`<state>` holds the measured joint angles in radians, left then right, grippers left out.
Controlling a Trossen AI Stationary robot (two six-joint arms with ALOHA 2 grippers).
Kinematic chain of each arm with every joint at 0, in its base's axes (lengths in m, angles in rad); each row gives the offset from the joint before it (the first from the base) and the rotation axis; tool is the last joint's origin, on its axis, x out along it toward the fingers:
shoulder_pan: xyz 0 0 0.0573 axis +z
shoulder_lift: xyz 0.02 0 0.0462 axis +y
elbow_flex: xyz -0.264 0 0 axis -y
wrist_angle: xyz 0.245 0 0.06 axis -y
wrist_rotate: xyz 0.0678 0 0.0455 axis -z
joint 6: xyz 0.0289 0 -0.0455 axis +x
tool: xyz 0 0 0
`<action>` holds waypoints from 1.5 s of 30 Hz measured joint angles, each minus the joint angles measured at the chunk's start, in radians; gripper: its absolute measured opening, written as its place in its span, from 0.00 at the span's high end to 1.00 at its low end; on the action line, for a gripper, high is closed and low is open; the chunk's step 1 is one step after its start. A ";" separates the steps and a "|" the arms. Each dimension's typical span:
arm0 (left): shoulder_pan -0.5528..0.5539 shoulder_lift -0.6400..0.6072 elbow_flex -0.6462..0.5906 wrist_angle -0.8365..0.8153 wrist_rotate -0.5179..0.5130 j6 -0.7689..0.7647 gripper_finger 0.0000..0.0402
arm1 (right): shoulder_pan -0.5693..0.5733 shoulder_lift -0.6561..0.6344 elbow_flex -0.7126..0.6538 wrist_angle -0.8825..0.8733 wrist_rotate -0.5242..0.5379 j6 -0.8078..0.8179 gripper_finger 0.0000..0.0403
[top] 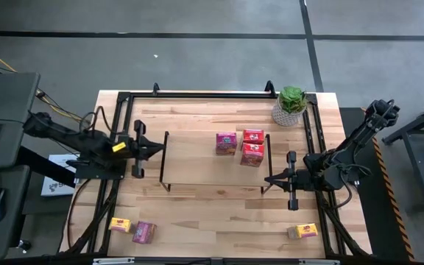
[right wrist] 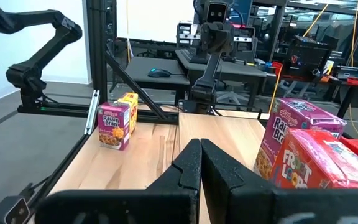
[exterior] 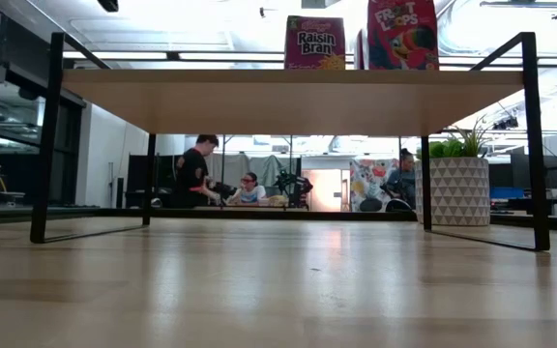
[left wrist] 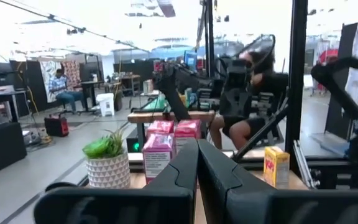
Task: Stack cereal on shelf
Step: Put the right yellow cereal box on the shelf
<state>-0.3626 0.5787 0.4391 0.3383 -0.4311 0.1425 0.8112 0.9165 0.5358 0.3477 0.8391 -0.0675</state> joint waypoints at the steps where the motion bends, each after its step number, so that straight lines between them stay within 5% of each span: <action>1: 0.000 -0.011 -0.006 -0.002 -0.001 0.000 1.00 | 0.000 0.000 0.000 0.000 0.000 -0.004 1.00; 13: 0.000 -0.027 -0.018 0.004 0.000 -0.007 1.00 | -0.013 0.002 0.000 0.055 -0.008 0.049 1.00; 21: 0.001 -0.027 -0.018 0.003 -0.001 -0.007 1.00 | -0.162 0.153 0.000 0.442 -0.397 -0.069 0.98; 30: 0.001 -0.027 -0.018 -0.002 -0.001 -0.007 1.00 | -0.189 0.304 0.150 0.423 -0.466 -0.093 0.68; 37: 0.001 -0.027 -0.018 -0.003 -0.001 -0.008 1.00 | -0.181 0.398 0.435 -0.034 -0.469 0.049 0.35; 45: 0.001 -0.027 -0.018 -0.004 -0.001 -0.009 1.00 | -0.166 0.513 0.913 -1.045 -0.486 0.655 0.25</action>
<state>-0.3614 0.5514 0.4213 0.3344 -0.4316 0.1333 0.6456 1.4292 1.4490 -0.6972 0.3531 0.5871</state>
